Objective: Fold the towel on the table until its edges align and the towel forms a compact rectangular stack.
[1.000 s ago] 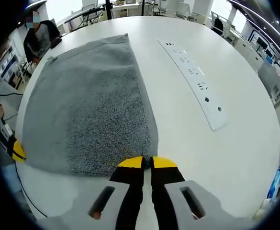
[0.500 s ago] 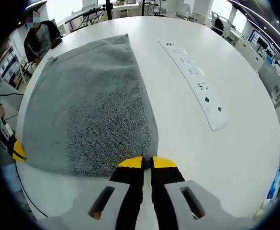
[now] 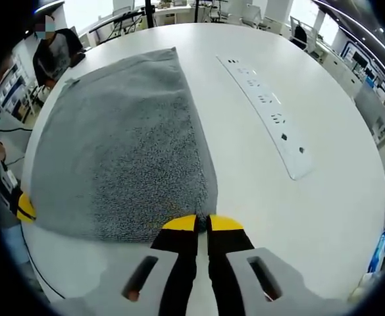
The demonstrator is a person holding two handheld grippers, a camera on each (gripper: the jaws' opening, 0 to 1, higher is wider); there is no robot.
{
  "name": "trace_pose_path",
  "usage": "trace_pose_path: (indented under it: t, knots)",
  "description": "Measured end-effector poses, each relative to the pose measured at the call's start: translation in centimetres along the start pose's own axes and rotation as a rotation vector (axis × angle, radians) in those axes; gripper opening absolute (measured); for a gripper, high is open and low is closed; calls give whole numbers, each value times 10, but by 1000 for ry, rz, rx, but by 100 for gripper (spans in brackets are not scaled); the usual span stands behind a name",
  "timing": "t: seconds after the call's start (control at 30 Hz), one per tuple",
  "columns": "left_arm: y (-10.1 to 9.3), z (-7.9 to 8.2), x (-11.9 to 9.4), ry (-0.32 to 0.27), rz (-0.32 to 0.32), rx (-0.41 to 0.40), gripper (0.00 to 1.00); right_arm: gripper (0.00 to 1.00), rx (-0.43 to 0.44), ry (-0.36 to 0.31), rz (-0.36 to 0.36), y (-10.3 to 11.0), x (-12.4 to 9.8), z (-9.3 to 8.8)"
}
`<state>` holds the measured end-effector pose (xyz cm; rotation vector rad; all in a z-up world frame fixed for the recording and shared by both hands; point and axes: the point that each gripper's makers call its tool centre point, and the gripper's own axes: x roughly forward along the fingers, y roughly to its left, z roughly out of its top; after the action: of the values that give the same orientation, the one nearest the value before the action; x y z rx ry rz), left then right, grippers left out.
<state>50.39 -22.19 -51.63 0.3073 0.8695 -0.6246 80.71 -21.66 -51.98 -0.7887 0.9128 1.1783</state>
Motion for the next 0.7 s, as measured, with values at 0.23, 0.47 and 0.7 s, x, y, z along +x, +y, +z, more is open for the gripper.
trace_pose_path:
  t: [0.23,0.47,0.7]
  knots:
    - [0,0,-1,2,1,-2,3,2,-1,0,3,-2,1,0]
    - [0,0,0,1,-3,-1,3,2,-4,17,8,-1,0,-1]
    - [-1,2,-4,-4,-12,-14,2,1,-5,31,17,-2,-1,-2]
